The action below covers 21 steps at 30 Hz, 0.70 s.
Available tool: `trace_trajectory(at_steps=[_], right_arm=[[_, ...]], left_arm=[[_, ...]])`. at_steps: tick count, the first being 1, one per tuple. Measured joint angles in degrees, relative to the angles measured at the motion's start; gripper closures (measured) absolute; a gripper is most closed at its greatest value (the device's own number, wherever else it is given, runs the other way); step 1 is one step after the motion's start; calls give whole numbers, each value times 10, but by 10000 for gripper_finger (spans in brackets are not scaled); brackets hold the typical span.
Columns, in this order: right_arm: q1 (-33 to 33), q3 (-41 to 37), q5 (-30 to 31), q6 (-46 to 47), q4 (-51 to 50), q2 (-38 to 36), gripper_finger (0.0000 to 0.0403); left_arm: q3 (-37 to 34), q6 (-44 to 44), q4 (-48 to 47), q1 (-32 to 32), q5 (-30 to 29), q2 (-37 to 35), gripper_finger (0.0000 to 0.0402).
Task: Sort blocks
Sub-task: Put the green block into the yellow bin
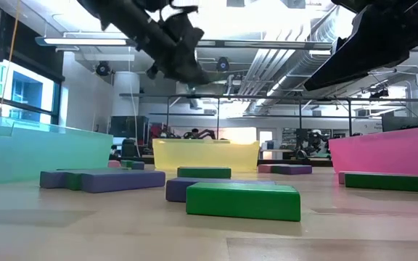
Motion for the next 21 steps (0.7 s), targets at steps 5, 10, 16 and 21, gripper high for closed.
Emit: trace_trajectory(at_steps=[5,10,16,21], right_arm=[[0,0,7,-5,7,0,233],[0,0,7,-6,7,0,233],[0,0,7,-2,5,0,233],[0,0,7,-2,5,0,233]], left_arm=[[45,0,-54,108,87,57,332],[99,-1,-108,169,148,159,332],[162,9,-183,192,152,261,332],[183,11,-185,196,152,291,300]])
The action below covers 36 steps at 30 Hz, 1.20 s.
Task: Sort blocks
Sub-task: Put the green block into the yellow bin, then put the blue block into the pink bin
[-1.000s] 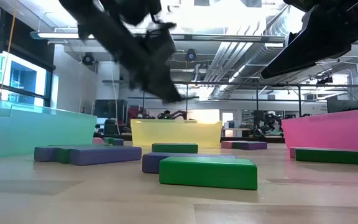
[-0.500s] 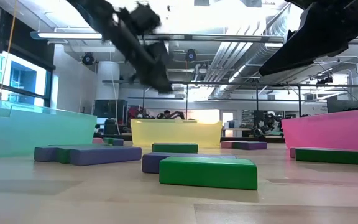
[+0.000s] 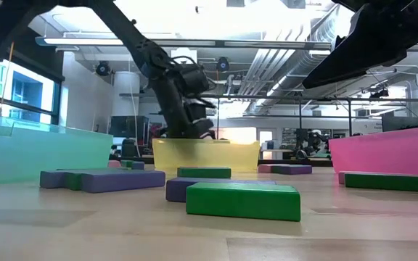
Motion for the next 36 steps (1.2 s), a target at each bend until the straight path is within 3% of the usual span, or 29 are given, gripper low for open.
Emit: trace_trajectory(at_steps=[8,17,26,32,36], right_arm=[[0,0,0,4,0,0,233],[0,0,0,8,0,0,233],[0,0,-1,30,-15,0,233],[-2,0,-3,43,-20,0,233],[-28,0,-62,20,-30,0,233]], left_arm=[[28,11,-63,0,-2,-36,200],[37,9,-90,-37,-5,-164,191],[-55,15,-13,-236,-127,-271,207],[-150,-21,125,-373,-178,-285,209],[-202,-47,234,-443,-184,-280,209]])
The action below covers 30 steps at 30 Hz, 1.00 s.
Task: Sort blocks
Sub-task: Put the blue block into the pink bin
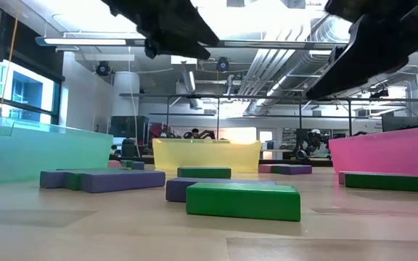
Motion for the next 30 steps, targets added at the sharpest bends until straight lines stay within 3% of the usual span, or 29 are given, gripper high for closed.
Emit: trace_trajectory(at_steps=[7,9,13,18,23,28,30], right_arm=[[-125,0,-22,14,-84,0,233],[-174,0,-47,-11,-105,0,232],[-271,0,-129,-81,-108,0,214],[-357,0,-191,-119,-111,13,197],[-386,0,-224,-123,-109,66,197],[-382,3,-219,-115,-90,104,197],[-375,2,-245,-117,-75,105,197]], left_arm=[[-61,-16,132,-70,-95,10,209],[-67,-15,133,-76,-113,11,209],[-67,-12,131,-76,-114,11,209],[-67,-11,129,-76,-115,11,209],[-66,-10,123,-76,-115,11,209],[-66,-10,119,-76,-115,11,209],[-66,-10,118,-76,-115,11,209]])
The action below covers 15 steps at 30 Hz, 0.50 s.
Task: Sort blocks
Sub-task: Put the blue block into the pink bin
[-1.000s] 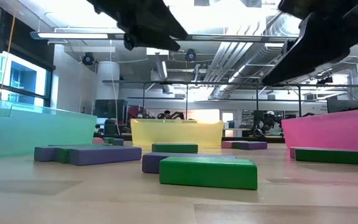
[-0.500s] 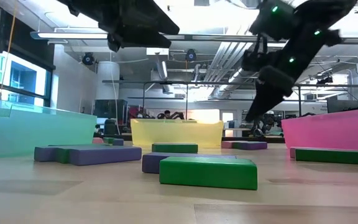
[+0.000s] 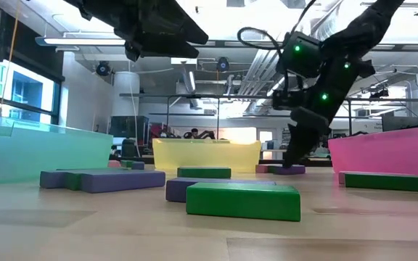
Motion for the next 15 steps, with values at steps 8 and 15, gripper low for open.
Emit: trace_trajectory(at_steps=[8,15], right_arm=[[48,41,-122,-74,2,-17,197],[70,45,-91,-261,4,-8,197]], left_arm=[[0,-3,-4,0,0,0,209],[0,-4,-7,0,0,0,209]])
